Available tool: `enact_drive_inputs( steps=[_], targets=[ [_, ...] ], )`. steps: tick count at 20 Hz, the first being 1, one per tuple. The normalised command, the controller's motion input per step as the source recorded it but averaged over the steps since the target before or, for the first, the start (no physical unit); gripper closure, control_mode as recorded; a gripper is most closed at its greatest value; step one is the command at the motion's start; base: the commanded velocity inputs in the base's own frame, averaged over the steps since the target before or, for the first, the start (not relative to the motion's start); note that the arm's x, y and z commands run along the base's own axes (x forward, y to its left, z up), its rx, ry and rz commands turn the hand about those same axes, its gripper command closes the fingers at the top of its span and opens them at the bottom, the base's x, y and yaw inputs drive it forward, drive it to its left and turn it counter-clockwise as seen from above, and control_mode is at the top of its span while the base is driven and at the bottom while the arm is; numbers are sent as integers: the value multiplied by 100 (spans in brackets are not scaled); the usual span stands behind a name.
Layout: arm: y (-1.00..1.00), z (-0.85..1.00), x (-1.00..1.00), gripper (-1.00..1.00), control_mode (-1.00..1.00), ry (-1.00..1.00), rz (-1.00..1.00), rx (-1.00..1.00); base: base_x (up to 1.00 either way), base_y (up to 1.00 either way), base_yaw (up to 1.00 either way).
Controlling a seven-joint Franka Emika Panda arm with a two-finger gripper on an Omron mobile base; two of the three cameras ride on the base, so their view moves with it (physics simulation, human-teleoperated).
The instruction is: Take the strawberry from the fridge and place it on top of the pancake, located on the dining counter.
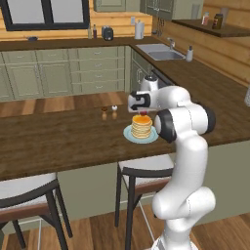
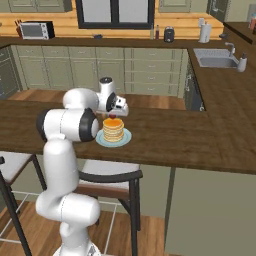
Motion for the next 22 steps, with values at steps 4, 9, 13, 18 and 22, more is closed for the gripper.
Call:
enact_drive_inputs(
  steps=[4, 9, 13, 18, 22],
  targets=[
    [0, -26, 0, 100, -100, 3, 0, 0, 0, 0, 0],
    [0, -7, 0, 100, -100, 0, 0, 0, 0, 0, 0],
    [0, -7, 0, 100, -100, 1, 0, 0, 0, 0, 0],
    [0, -15, 0, 100, -100, 2, 0, 0, 0, 0, 0],
    [0, -13, 0, -100, -100, 1, 0, 0, 0, 0, 0]
  ],
)
